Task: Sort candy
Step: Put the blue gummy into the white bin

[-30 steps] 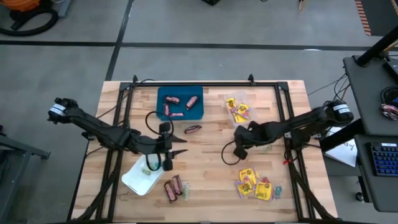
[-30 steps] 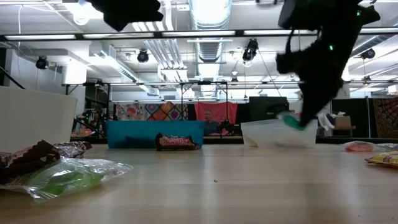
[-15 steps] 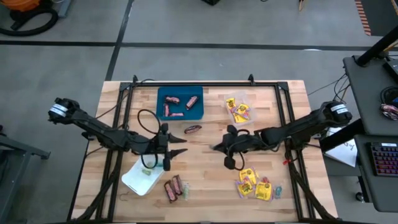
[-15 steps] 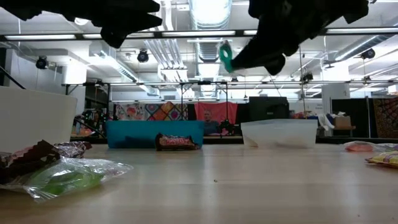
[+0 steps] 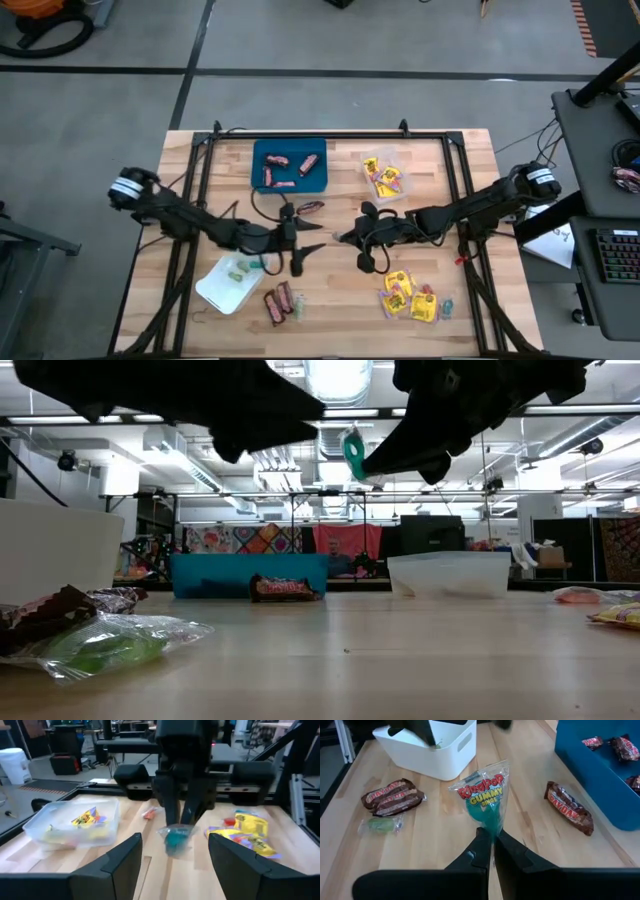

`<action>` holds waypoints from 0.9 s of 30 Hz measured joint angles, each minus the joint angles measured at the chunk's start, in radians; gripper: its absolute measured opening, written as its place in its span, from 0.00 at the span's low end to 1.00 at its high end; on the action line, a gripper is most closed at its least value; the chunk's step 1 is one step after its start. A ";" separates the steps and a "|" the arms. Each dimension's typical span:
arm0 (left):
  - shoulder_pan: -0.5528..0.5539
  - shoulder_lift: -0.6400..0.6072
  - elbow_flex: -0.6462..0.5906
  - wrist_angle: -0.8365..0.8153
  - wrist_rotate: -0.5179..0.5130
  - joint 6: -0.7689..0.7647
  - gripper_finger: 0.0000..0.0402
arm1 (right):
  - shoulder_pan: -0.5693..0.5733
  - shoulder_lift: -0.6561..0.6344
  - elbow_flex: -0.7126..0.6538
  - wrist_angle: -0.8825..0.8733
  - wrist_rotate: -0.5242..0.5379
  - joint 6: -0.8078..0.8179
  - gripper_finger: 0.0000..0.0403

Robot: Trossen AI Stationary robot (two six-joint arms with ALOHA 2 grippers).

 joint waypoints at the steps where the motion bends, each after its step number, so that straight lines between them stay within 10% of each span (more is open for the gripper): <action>1: 0.004 0.021 0.011 0.003 0.000 0.001 0.53 | 0.000 0.000 0.000 0.000 0.000 0.000 0.03; 18: 0.047 0.182 0.130 0.022 0.001 0.076 0.51 | 0.000 0.000 0.000 0.001 0.000 0.001 0.03; 27: 0.047 0.180 0.130 0.021 0.001 0.076 0.26 | 0.000 0.000 0.000 0.002 0.000 -0.007 0.03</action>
